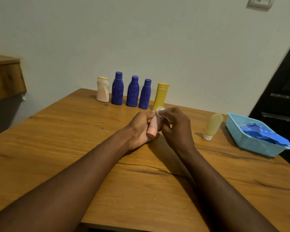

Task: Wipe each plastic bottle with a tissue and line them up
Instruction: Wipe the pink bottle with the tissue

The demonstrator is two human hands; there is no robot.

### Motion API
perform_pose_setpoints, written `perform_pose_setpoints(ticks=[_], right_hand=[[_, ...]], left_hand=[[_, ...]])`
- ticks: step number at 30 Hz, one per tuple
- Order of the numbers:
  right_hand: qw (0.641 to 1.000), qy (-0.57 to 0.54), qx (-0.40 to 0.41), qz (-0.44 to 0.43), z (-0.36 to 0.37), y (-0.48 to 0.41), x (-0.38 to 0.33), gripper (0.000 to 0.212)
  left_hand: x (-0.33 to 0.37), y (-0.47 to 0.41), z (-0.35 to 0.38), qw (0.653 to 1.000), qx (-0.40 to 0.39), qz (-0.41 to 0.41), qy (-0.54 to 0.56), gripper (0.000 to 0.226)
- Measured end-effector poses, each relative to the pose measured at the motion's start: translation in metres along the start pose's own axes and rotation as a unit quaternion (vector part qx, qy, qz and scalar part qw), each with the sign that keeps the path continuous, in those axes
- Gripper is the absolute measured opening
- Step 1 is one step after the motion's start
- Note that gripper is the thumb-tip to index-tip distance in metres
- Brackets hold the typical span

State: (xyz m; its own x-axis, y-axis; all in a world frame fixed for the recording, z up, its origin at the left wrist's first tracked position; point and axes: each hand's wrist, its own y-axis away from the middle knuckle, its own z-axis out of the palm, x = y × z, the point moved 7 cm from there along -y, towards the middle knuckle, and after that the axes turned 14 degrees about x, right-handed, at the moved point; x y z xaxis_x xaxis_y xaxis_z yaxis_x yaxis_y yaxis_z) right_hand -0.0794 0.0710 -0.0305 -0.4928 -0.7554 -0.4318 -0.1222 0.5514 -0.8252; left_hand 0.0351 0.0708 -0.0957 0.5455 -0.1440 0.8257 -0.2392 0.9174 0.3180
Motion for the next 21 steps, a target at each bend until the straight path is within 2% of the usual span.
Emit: perform_pose_setpoints(ticks=[7, 10, 13, 18, 21], right_hand=[[0.989, -0.008, -0.142, -0.04, 0.017, 0.013, -0.025, 0.031], [0.985, -0.004, -0.169, -0.044, 0.018, 0.014, -0.029, 0.031], [0.988, 0.03, -0.149, -0.04, 0.015, 0.013, -0.027, 0.028], [0.997, 0.039, -0.059, -0.013, 0.004, 0.005, -0.013, 0.023], [0.998, 0.036, -0.053, 0.0, 0.005, 0.005, -0.012, 0.024]], left_hand=[[0.009, -0.008, -0.014, 0.997, 0.072, 0.024, 0.01, 0.034], [0.01, -0.012, -0.018, 0.995, 0.092, 0.026, 0.02, 0.036], [0.01, -0.012, -0.018, 0.995, 0.092, 0.018, 0.035, 0.04], [0.008, -0.008, -0.01, 0.995, 0.075, 0.014, 0.062, 0.046], [0.008, -0.001, -0.004, 0.996, 0.06, 0.014, 0.067, 0.047]])
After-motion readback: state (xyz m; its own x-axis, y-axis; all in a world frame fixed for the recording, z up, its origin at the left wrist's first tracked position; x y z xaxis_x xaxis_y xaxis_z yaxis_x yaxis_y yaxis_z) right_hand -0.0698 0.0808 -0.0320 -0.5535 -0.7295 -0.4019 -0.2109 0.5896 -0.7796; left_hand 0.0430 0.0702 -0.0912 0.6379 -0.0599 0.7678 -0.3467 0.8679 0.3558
